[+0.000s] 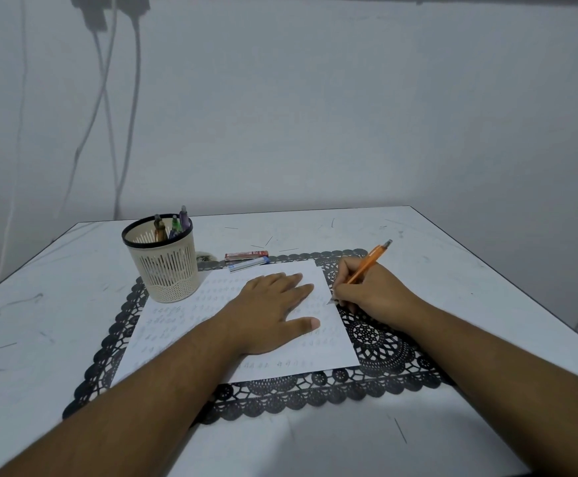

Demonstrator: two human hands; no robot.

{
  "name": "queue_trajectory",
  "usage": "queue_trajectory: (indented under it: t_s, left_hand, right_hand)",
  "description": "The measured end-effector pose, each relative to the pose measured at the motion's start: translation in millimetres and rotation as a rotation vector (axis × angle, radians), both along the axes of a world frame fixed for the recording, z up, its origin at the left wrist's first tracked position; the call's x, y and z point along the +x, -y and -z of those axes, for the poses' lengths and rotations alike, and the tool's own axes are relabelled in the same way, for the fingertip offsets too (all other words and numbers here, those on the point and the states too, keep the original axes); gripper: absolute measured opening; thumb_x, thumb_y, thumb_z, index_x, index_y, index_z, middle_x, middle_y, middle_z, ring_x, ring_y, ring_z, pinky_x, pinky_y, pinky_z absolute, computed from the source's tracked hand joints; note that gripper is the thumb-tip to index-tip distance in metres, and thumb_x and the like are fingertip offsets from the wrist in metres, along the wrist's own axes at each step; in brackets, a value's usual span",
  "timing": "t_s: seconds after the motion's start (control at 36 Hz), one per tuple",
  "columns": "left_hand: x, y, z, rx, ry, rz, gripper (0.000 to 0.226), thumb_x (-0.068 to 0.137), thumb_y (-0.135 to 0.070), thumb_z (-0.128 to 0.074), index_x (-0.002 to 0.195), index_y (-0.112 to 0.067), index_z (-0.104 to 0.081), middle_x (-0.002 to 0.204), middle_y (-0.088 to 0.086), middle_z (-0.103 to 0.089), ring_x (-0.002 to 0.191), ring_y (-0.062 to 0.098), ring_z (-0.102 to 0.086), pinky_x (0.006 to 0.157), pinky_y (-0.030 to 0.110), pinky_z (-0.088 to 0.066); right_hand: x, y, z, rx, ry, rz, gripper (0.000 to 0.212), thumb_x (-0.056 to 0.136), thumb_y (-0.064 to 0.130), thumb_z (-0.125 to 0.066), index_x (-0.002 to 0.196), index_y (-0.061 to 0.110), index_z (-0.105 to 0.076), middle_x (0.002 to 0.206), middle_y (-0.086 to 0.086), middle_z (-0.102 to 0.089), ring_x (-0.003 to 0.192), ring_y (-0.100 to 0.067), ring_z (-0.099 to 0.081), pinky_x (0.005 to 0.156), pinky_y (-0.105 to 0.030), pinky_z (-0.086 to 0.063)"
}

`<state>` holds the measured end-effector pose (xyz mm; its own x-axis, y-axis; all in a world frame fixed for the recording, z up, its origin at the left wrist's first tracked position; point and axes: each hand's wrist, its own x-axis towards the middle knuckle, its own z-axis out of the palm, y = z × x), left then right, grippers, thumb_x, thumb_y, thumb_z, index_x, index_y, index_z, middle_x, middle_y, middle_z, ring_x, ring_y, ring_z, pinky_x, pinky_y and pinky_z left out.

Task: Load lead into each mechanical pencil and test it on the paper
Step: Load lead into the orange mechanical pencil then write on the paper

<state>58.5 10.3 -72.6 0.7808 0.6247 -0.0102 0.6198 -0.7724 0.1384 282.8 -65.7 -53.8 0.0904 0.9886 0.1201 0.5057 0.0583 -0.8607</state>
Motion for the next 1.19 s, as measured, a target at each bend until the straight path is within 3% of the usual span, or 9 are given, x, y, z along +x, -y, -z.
queue_trajectory:
  t_s: [0.17, 0.36, 0.44, 0.61, 0.83, 1.19]
  left_hand:
    - [0.5, -0.6, 1.5, 0.001, 0.001, -0.001, 0.084, 0.091, -0.081, -0.02, 0.164, -0.04, -0.012, 0.173, -0.011, -0.002, 0.159, 0.014, 0.0, 0.127, 0.042, -0.001]
    - [0.0, -2.0, 1.4, 0.008, 0.002, 0.003, 0.08, 0.095, -0.078, -0.024, 0.164, -0.04, -0.012, 0.173, -0.011, -0.002, 0.159, 0.014, 0.0, 0.127, 0.042, -0.002]
    - [0.0, -1.9, 1.9, 0.01, -0.003, 0.004, 0.081, 0.093, -0.08, -0.022, 0.164, -0.04, -0.011, 0.173, -0.011, -0.002, 0.159, 0.014, 0.0, 0.127, 0.043, -0.002]
    - [0.0, 0.5, -0.1, 0.006, 0.008, 0.0, 0.077, 0.097, -0.076, -0.028, 0.164, -0.039, -0.013, 0.173, -0.01, -0.003, 0.158, 0.014, 0.0, 0.126, 0.041, -0.002]
    - [0.4, -0.3, 0.4, 0.008, 0.003, -0.001, 0.077, 0.097, -0.076, -0.027, 0.164, -0.039, -0.013, 0.173, -0.01, -0.003, 0.158, 0.013, 0.0, 0.126, 0.041, -0.002]
    - [-0.1, -1.1, 0.4, 0.008, 0.0, 0.005, 0.078, 0.097, -0.076, -0.026, 0.164, -0.039, -0.012, 0.173, -0.01, -0.002, 0.159, 0.013, 0.0, 0.128, 0.043, -0.002]
  right_hand:
    - [0.3, 1.7, -0.1, 0.003, 0.012, -0.021, 0.021, 0.088, 0.003, -0.069, 0.075, 0.016, -0.06, 0.075, -0.018, -0.069, 0.064, -0.019, -0.063, 0.067, -0.037, -0.053]
    - [-3.1, 0.7, -1.2, 0.002, 0.012, -0.028, 0.02, 0.088, 0.004, -0.073, 0.076, 0.017, -0.064, 0.073, -0.008, -0.071, 0.064, -0.014, -0.063, 0.067, -0.034, -0.052]
    - [-2.0, 0.6, -1.1, 0.011, 0.01, -0.005, 0.02, 0.089, 0.004, -0.069, 0.075, 0.016, -0.06, 0.075, -0.018, -0.07, 0.063, -0.019, -0.063, 0.066, -0.039, -0.052]
    - [-1.7, 1.5, -1.4, -0.002, 0.038, -0.037, 0.019, 0.088, 0.004, -0.071, 0.076, 0.014, -0.061, 0.071, -0.007, -0.07, 0.064, -0.016, -0.064, 0.066, -0.035, -0.054]
    - [0.9, 4.4, -2.5, 0.02, -0.004, -0.053, 0.019, 0.087, 0.0, -0.069, 0.075, 0.012, -0.061, 0.074, -0.015, -0.068, 0.066, -0.018, -0.063, 0.068, -0.033, -0.054]
    - [-3.1, 3.9, -3.0, 0.009, 0.033, -0.012, 0.022, 0.087, 0.0, -0.069, 0.073, 0.014, -0.059, 0.068, -0.002, -0.065, 0.063, -0.012, -0.061, 0.067, -0.03, -0.051]
